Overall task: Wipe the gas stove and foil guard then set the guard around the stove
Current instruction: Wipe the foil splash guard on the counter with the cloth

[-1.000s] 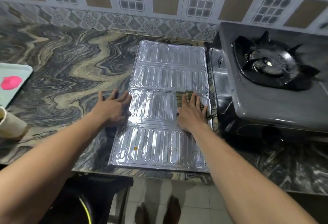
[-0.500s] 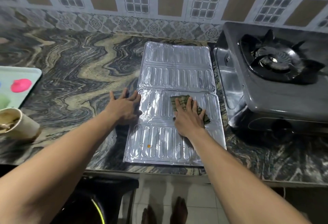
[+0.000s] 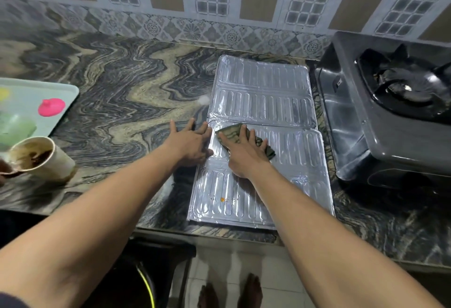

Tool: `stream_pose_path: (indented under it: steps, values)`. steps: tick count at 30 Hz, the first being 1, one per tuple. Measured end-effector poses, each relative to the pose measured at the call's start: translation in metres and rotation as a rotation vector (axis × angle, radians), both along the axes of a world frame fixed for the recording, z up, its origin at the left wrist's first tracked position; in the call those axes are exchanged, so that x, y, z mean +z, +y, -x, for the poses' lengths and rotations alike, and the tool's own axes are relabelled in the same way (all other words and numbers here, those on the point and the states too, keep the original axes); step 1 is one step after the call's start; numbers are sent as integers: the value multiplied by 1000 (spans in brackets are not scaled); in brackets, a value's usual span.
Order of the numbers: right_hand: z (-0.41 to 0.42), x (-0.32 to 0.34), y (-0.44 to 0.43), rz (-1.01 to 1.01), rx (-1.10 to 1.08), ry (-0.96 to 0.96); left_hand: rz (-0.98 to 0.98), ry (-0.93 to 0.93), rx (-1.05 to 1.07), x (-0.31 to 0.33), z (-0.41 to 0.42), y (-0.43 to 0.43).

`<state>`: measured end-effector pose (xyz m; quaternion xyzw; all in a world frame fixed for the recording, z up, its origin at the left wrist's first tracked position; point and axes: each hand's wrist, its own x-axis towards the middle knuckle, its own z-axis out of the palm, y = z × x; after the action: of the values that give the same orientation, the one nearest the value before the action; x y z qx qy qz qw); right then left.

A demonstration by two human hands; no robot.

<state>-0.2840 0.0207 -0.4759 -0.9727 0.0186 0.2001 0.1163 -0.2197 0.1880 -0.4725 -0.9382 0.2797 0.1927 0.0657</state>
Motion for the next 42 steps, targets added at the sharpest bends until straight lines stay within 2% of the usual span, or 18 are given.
stream_pose_path:
  steps: [11, 19, 25, 37, 42]
  values:
    - [20, 7, -16, -66, 185, -15, -28, 34, 9, 5, -1, 0]
    - [42, 1, -26, -42, 249, -48, -25, 31, 10, 9, 7, 0]
    - [53, -7, -34, -5, 100, -101, -42, 36, 14, 12, 9, -2]
    - [66, -2, -81, 22, -203, -56, -50, 25, 29, 11, 12, -5]
    - [71, -7, -89, 39, -259, -66, -45, 9, 40, 11, 14, -8]
